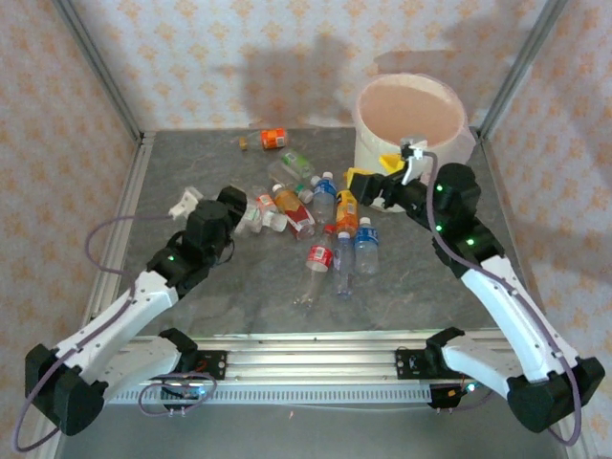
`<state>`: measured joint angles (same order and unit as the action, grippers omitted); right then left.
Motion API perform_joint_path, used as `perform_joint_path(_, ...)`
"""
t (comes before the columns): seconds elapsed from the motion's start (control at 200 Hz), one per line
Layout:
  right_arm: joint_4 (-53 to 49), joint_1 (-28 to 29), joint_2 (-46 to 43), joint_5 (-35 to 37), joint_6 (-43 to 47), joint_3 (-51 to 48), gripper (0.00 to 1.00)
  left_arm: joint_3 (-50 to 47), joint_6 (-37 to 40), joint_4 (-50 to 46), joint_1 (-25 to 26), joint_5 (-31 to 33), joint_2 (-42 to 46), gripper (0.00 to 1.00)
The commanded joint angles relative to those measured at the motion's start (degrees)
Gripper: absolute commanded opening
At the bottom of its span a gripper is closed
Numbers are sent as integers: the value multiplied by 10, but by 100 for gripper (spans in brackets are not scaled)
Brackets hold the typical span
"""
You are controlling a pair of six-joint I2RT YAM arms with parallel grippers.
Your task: Put the plastic bottles in the bin
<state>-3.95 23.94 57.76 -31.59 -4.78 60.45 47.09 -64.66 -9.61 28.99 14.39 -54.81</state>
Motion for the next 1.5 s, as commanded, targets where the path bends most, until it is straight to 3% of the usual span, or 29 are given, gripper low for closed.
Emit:
perform_joint_path(0.0,-34,28,26,-24,26,47,99,64,210,36,0,-98,-15,57)
perform_joint_path(0.195,-112,77,96,-62,40,115,99,189,288,58,0,-345,-104,58)
perform_joint_path(0.4,-153,101,163,-117,27,172,99,209,258,143,1,-432,-137,58)
perform_joint_path(0.59,-126,107,187,-151,31,168,99,188,221,217,1,-462,-143,58)
perform_joint_path(0.771,-113,108,188,-145,54,156,100,190,214,210,1,-481,-151,58)
perform_joint_path(0.971,-83,108,182,-177,43,142,66,190,217,203,1,-467,-158,57)
perform_joint_path(1.101,-78,108,182,-196,49,141,58,195,219,198,1,-467,-164,57)
perform_joint_path(1.321,-72,108,168,-154,56,132,49,200,220,190,1,-467,-169,58)
perform_joint_path(1.401,-71,108,163,-124,52,130,48,203,220,185,0,-468,-168,71)
perform_joint_path(1.496,-90,108,162,-83,53,137,48,210,201,185,0,-471,-163,100)
